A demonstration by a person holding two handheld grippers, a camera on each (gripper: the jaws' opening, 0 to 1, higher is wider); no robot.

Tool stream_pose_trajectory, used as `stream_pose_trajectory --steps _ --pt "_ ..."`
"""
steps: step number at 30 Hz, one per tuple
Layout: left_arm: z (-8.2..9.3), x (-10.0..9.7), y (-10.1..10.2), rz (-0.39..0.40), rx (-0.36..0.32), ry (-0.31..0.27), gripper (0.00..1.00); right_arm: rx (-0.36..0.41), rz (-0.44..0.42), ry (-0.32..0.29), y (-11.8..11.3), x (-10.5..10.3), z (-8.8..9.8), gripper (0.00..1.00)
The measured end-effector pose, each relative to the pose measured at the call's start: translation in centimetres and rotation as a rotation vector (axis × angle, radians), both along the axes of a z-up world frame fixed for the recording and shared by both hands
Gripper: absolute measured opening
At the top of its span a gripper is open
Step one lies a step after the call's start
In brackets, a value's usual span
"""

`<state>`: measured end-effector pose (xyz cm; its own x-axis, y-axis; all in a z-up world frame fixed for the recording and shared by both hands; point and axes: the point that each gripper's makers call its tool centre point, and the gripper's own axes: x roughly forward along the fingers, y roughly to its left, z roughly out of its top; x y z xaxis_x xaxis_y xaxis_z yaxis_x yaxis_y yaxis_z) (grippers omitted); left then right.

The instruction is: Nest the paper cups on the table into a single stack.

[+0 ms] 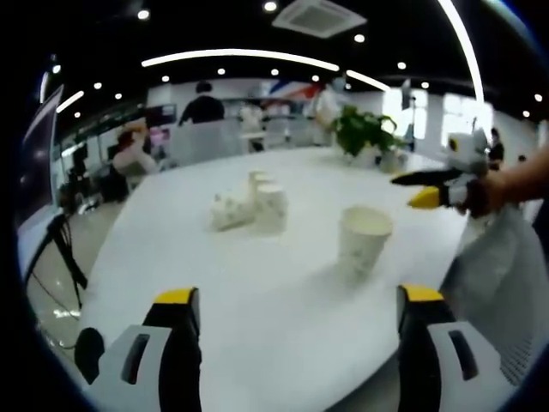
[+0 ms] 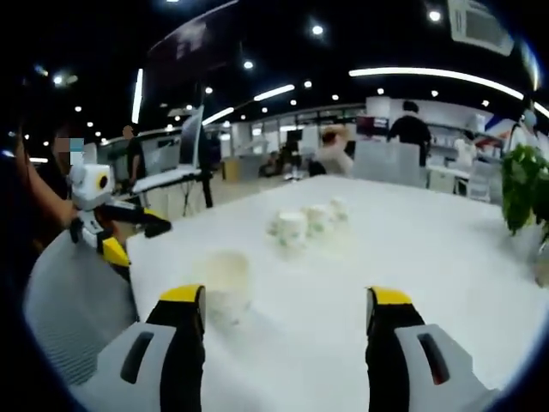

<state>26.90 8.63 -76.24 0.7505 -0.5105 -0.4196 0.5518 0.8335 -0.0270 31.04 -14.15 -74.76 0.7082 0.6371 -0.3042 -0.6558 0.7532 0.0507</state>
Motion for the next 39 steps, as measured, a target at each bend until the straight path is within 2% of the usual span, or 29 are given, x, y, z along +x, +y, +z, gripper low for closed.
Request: stream_pose_trajectory --steps 4,9,14,17,18,25,29,31,34,39 --pt "0.2 0.2 0.3 0.019 -0.014 -0.007 0.96 -0.026 0.028 -0.035 0.1 -1.2 0.7 0.86" --pt "0.2 0.3 0.6 0.043 -0.035 0.000 0.98 -0.056 0.043 -0.057 -0.1 -1.7 0.7 0.87" --pt "0.1 0.0 0.2 0.019 -0.021 0.004 0.98 -0.039 0.000 -0.056 -1.2 -1.6 1.0 0.88" --pt "0.1 0.0 0.1 0.018 -0.024 0.008 0.98 -0.013 -0.037 -0.083 -1.6 -1.3 1.4 0.96" --pt "0.0 0.0 0.2 0.018 -0.026 0.009 0.98 -0.007 -0.037 -0.078 -1.5 -1.3 1.4 0.98" --pt "-0.4 -0.3 -0.1 -0.006 -0.025 0.038 0.99 -0.014 -0.029 -0.050 -1.2 -1.6 0.6 1.00" --pt "-1.1 -0.6 -0.5 -0.056 -0.013 0.069 0.99 -0.004 -0.043 -0.025 -1.6 -1.4 0.2 1.00" --pt "-1.6 -0.4 -0.5 -0.083 0.011 0.085 0.99 -0.001 -0.059 -0.021 -1.9 -1.3 0.2 1.00" --pt "-2.1 0.3 -0.1 -0.120 0.080 0.081 0.99 0.004 -0.077 -0.013 -2.3 -1.2 0.1 1.00" --pt "-2.0 2.5 -0.1 -0.173 0.119 0.088 0.99 0.001 -0.084 -0.019 -2.5 -1.1 0.2 1.00"
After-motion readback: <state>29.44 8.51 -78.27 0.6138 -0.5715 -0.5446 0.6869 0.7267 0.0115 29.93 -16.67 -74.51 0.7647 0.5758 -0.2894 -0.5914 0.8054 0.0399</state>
